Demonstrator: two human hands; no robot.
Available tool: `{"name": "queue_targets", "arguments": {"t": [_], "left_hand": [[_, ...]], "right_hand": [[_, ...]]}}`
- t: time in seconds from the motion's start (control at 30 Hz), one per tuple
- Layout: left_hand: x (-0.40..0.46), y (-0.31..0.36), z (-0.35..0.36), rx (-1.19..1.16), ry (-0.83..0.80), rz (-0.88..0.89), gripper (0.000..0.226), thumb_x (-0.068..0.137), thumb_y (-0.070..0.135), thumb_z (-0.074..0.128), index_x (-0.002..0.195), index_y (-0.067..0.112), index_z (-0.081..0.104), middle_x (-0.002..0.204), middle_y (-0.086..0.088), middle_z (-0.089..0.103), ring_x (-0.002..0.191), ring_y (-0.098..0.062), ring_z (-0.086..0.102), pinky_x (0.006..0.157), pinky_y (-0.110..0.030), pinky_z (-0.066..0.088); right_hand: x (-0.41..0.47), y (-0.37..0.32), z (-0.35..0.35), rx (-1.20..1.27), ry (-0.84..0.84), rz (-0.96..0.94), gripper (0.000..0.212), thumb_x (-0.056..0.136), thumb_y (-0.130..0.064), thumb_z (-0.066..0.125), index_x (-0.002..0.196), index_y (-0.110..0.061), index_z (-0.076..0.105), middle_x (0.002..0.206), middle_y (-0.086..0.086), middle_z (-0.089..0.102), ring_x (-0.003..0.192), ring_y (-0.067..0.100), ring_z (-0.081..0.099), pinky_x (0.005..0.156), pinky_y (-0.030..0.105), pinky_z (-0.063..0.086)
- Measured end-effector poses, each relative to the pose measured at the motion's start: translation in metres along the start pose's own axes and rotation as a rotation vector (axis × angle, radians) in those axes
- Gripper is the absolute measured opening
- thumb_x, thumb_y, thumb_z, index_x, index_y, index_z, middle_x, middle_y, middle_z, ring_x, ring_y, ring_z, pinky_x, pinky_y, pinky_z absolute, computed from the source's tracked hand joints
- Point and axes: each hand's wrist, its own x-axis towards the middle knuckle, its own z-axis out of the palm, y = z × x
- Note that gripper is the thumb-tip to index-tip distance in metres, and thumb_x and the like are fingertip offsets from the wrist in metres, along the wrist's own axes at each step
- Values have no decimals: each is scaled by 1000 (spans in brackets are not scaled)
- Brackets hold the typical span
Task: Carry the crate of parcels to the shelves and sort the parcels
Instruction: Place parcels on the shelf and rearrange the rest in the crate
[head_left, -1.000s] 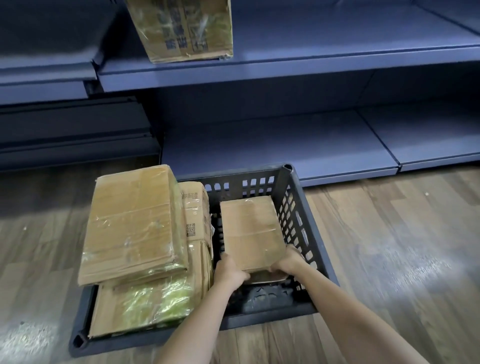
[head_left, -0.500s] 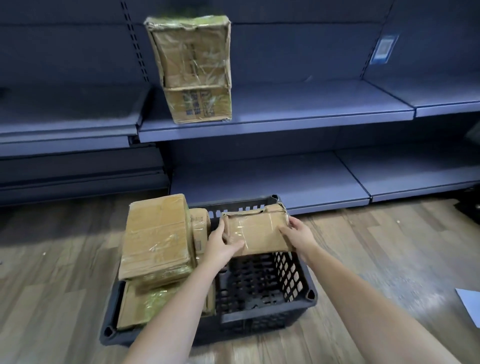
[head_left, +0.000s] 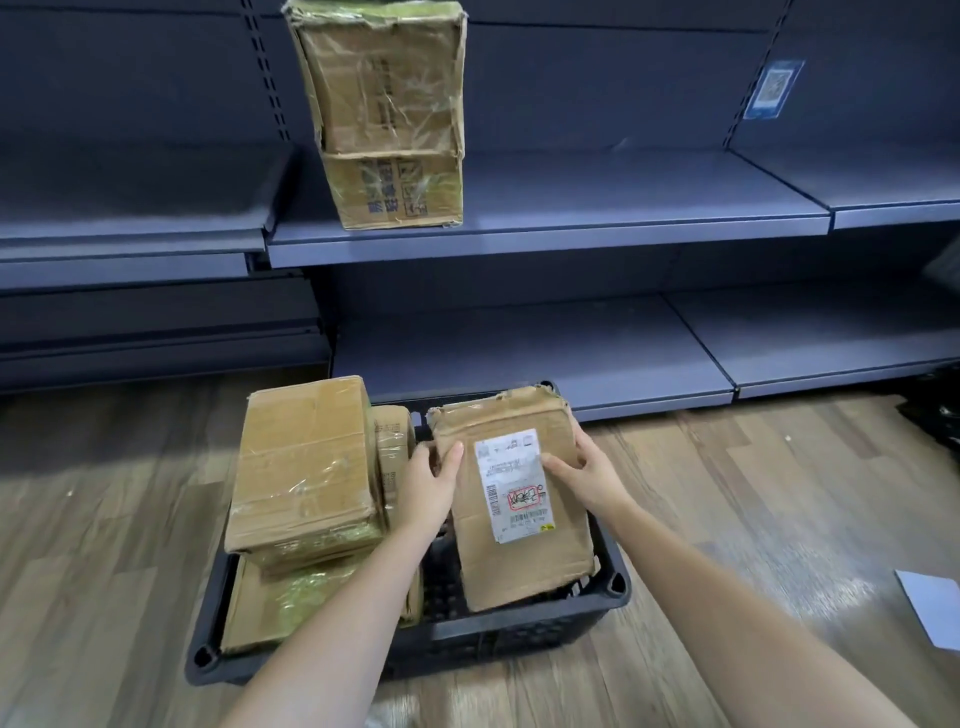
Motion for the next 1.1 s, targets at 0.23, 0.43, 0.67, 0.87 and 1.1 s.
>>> {"name": "queue_targets", "arguments": {"t": [0.23,0.43,0.67,0.87,1.1], "left_hand": [[8,-16,21,253,-58,-10,46,92,21,56,133,7,38,122,-8,57,106,-25,59,79,-28,45],[22,-36,32,268,-63,-91,26,94,15,51,119,8,51,118,-11,63,99,-24,60,73,-27,41],[35,-69,59,353,-230,-180,86,93,19,54,152,19,-7,124,-7,62,98,-21,64,77,-31,51],[53,-83,86,305,-183,-196,56,86,11,59,134,8,31,117,-10,58,104,-28,61,83,-39,52],[66,-114,101,316,-278,-107,73,81,8,62,143,18,24,139,-1,44,113,-22,57,90,-34,51]], "right_hand": [[7,18,19,-169,211,197,50,93,-29,58,135,-9,39,130,8,58,118,24,57,86,32,45],[24,40,28,-283,185,192,45,89,-22,60,130,-12,47,126,10,59,108,25,60,92,41,52],[40,72,49,-565,182,247,77,91,-15,51,152,-21,3,132,8,57,110,26,62,86,43,55],[55,87,60,-654,55,148,86,90,-10,60,152,-21,2,160,6,5,140,28,32,104,36,41],[73,109,70,-782,-47,247,87,83,-20,69,151,-18,14,160,4,-3,146,28,12,107,38,37]]}}
